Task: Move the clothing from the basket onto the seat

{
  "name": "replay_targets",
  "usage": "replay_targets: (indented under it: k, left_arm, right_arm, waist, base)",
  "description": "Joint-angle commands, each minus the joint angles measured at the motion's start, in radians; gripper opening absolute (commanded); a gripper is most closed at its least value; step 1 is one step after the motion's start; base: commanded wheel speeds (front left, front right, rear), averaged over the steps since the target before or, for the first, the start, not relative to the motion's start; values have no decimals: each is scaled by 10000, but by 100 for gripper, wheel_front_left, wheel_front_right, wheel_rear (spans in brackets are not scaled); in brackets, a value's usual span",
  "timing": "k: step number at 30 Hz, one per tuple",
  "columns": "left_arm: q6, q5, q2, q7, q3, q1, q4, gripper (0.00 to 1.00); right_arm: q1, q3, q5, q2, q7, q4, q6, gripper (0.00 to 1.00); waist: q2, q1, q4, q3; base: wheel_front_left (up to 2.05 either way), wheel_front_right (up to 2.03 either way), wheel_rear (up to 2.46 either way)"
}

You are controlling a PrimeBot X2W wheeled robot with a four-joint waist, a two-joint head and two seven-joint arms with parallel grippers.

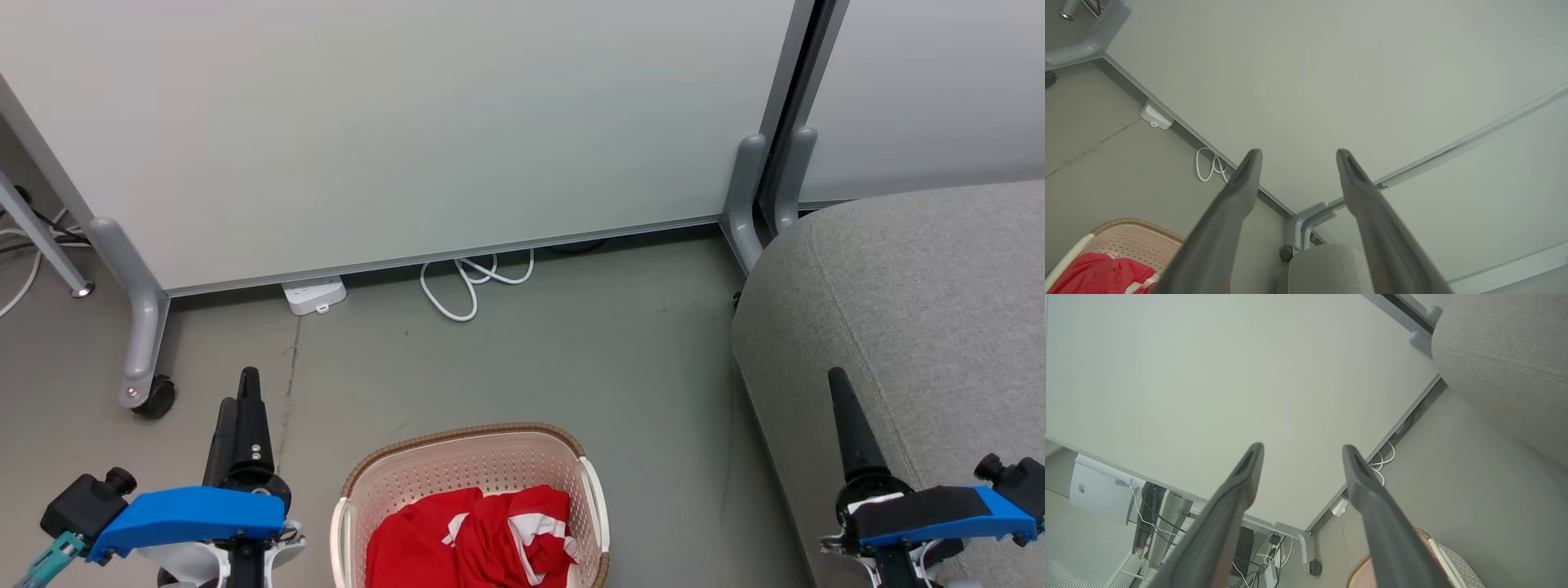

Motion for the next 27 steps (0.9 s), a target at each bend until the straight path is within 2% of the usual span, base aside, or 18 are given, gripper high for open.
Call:
replay_targets:
  k: [1, 9, 27]
  left_arm:
    - [40, 424, 88, -110, -95, -281, -204, 100]
    - [190, 2076, 96, -385, -462, -270, -249, 100]
    - [128, 4576, 115, -963, -858, -259, 60, 100]
  right_arm:
    - [-286, 78, -391, -58, -105, -189, 12, 100]
    - [-265, 349, -1956, -63, -386, -77, 14, 100]
    - [-280, 698, -4329, -75, -963, 361, 18, 100]
  waist:
    - [0, 0, 2, 1]
    - [0, 0, 16, 6]
    - [0, 0, 57, -16]
  base:
    - [0, 0, 0]
    - [0, 0, 0]
    - [0, 0, 0]
